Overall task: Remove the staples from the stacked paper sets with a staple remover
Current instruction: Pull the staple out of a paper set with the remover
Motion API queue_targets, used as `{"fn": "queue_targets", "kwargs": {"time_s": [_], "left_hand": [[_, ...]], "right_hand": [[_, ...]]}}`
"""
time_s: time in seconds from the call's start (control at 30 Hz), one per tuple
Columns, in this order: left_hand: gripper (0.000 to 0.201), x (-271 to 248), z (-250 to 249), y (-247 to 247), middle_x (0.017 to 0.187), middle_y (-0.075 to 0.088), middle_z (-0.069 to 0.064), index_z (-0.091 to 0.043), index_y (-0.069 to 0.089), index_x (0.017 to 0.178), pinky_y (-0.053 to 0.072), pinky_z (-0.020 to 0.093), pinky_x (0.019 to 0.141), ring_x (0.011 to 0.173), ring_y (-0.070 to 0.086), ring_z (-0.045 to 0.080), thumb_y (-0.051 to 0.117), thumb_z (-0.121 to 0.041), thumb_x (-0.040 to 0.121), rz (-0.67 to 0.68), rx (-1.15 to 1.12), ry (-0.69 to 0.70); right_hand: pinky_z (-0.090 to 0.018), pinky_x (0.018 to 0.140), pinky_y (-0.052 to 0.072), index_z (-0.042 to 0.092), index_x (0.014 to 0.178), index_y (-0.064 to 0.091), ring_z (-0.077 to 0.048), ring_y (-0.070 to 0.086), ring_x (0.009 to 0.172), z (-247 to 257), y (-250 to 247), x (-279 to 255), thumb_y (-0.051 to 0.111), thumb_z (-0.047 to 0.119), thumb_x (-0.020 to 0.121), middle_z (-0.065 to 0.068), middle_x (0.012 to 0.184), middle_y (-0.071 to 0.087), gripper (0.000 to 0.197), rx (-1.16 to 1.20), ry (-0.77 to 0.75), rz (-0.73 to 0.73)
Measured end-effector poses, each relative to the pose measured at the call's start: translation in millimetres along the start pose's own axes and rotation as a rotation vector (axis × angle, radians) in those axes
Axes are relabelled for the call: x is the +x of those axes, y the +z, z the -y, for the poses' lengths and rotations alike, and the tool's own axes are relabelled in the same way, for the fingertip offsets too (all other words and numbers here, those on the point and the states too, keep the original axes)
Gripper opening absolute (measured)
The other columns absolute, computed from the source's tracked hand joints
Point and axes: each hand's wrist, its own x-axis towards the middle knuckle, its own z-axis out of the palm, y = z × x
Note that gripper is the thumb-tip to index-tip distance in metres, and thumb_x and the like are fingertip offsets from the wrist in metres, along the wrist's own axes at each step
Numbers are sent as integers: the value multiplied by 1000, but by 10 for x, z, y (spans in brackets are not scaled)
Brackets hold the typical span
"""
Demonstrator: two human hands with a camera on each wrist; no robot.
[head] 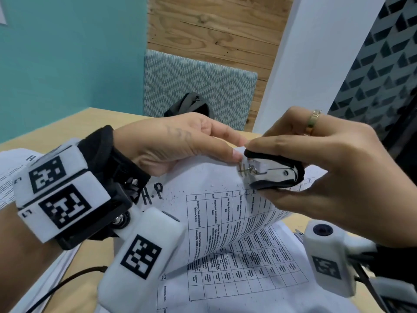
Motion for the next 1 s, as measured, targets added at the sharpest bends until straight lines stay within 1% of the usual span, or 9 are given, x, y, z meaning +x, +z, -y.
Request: {"fn": "queue_targets", "kwargs": {"time_s": [0.03,0.1,0.23,0.33,0.5,0.6,0.77,0.9,1.0], "left_hand": [[40,1,-2,-4,89,72,12,3,62,110,55,19,64,73,69,13,67,0,70,-2,-11,-4],[39,4,4,-19,90,71,15,4,63,108,56,21,66,72,69,15,69,-1,70,-5,-26,-19],[40,18,28,-28,91,69,17,4,64,106,56,24,69,72,67,16,64,-6,67,-15,-39,-28],[37,18,38,-23,91,69,17,4,65,104,55,23,71,73,67,16,67,-2,67,-12,-40,-30],[34,25,43,-3,81,70,13,3,66,97,55,18,63,65,66,12,67,-1,64,-31,-14,-35],[28,22,42,-13,81,70,14,0,69,93,56,23,63,64,67,15,67,1,65,1,-48,-69],[33,17,35,-32,87,69,17,3,67,99,56,27,67,69,66,21,64,-5,67,20,-53,-91],[31,3,27,-1,85,69,16,4,67,100,56,21,64,67,66,17,69,3,69,-5,19,-63],[25,-13,17,6,78,70,11,2,68,93,54,17,60,63,66,12,66,2,68,-26,57,-33]], "right_hand": [[-35,52,49,15,99,73,-22,57,61,-105,-4,-52,76,22,65,-3,86,58,34,-11,-4,-65],[-35,51,48,16,99,73,-23,57,60,-28,47,-209,75,22,66,-3,86,57,34,-8,-66,-6],[-34,51,49,16,99,73,-24,58,61,-139,18,-132,74,20,66,-2,85,57,33,-11,-73,-32],[-34,51,49,17,97,73,-23,58,62,-144,58,-188,74,20,67,-1,85,58,31,-17,-82,-17],[-36,51,51,15,100,73,-26,60,62,-140,77,-166,71,18,70,-3,85,60,31,8,-92,1],[-36,50,50,13,98,74,-28,60,62,-153,90,-167,70,16,70,-5,81,61,28,7,-109,-1],[-32,45,46,9,88,75,-27,54,55,-135,86,-164,71,14,69,-7,71,59,20,-67,-115,-9],[-30,44,44,12,86,75,-25,53,53,-132,102,-162,72,18,70,-5,70,59,17,-64,-116,-7],[-30,43,43,15,86,75,-22,52,54,-132,108,-160,73,23,73,-3,70,58,16,-6,-97,-2]]}}
